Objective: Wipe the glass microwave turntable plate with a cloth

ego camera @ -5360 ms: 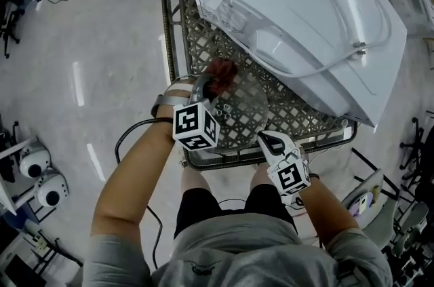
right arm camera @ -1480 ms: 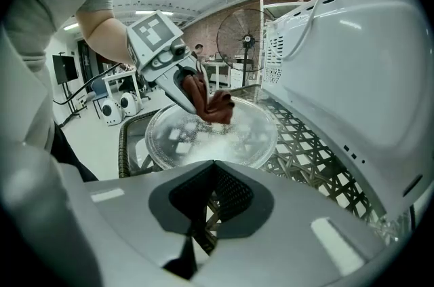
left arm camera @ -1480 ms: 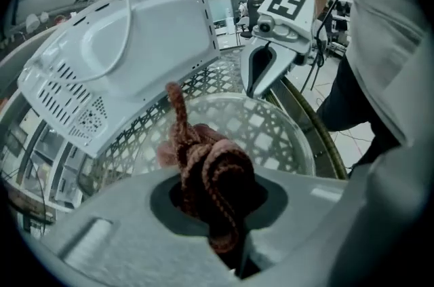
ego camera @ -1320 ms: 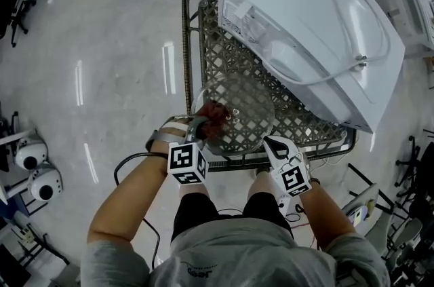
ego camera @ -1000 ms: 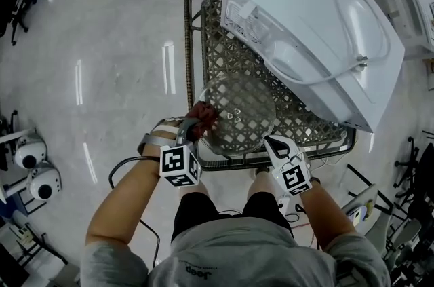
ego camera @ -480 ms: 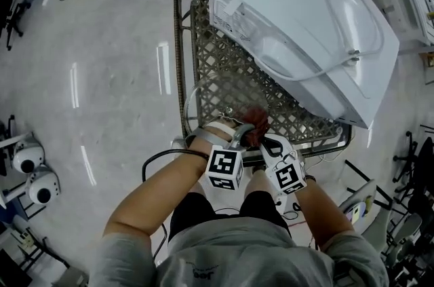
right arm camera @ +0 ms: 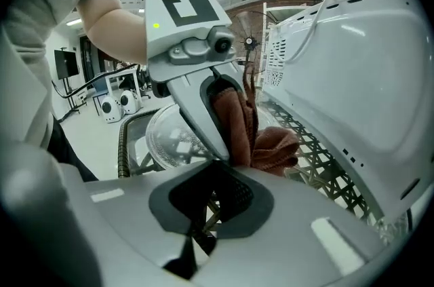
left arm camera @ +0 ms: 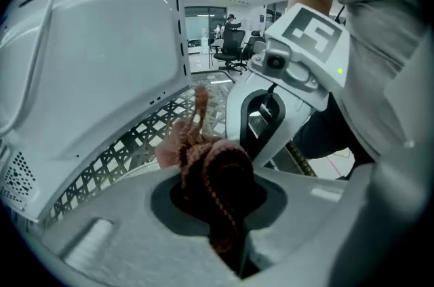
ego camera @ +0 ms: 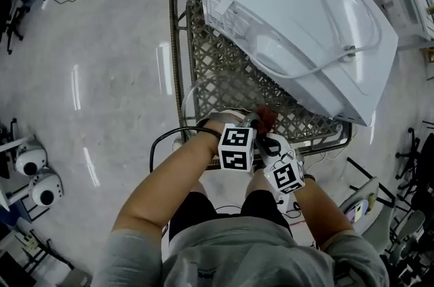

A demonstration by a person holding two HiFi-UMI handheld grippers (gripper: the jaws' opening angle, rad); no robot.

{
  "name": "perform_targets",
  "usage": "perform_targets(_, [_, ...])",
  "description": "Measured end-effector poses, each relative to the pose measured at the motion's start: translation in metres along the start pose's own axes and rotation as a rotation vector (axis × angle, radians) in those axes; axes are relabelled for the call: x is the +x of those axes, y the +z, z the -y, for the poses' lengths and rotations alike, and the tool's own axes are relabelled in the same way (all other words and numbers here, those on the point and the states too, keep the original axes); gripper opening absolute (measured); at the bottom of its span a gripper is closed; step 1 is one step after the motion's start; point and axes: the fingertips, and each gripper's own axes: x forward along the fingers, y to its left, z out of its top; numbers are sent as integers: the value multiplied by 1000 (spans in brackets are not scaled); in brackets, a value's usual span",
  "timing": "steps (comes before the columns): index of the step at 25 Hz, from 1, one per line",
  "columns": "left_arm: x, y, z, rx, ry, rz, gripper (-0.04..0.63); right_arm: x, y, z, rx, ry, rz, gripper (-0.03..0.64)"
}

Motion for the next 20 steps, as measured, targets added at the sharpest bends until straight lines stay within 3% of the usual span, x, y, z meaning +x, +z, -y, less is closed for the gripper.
perform_targets(9, [-19,-29,22,-23,-83,-42,61,3,-5,-1,10,8,-3,9])
perform_targets(20, [-107,-144,68,-118,-58,-195,61,3,-4,-2,21,13,1,9])
